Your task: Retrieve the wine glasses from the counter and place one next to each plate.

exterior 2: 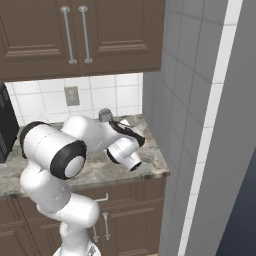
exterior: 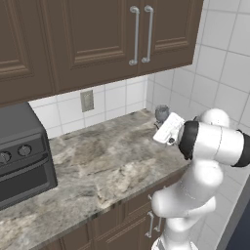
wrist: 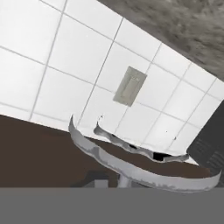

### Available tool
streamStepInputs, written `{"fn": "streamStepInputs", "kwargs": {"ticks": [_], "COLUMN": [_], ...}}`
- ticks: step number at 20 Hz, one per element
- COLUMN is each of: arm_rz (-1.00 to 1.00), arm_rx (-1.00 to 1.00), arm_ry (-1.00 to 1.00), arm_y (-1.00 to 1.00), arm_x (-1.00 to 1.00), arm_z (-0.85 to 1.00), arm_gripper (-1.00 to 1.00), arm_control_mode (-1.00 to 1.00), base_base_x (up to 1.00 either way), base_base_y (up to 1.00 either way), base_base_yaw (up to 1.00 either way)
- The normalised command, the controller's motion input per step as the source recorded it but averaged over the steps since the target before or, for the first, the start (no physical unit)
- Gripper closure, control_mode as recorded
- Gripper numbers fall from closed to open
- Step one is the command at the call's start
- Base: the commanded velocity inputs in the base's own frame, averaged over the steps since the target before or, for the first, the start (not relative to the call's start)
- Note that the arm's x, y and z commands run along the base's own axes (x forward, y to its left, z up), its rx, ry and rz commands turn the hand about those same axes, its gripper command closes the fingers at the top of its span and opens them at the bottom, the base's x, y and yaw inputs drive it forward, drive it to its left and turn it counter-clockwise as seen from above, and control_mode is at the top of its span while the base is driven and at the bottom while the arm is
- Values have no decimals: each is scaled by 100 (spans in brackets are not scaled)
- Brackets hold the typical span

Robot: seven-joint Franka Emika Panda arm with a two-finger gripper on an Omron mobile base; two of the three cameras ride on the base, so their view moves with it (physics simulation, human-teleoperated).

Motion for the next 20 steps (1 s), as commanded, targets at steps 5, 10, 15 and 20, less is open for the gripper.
{"fn": "streamStepInputs", "kwargs": {"ticks": [5, 10, 15, 20], "arm_rz": [9, 11, 11, 11], "arm_rx": [0, 0, 0, 0], "arm_ry": [-18, -7, -5, 0], "arm_y": [-1, 0, 0, 1], "arm_x": [-100, -100, -100, -100], "arm_z": [86, 66, 57, 51], "arm_gripper": [100, 100, 100, 100], "arm_control_mode": [-100, -100, -100, -100], "base_base_x": [0, 0, 0, 0], "base_base_y": [0, 0, 0, 0], "base_base_yaw": [0, 0, 0, 0]}}
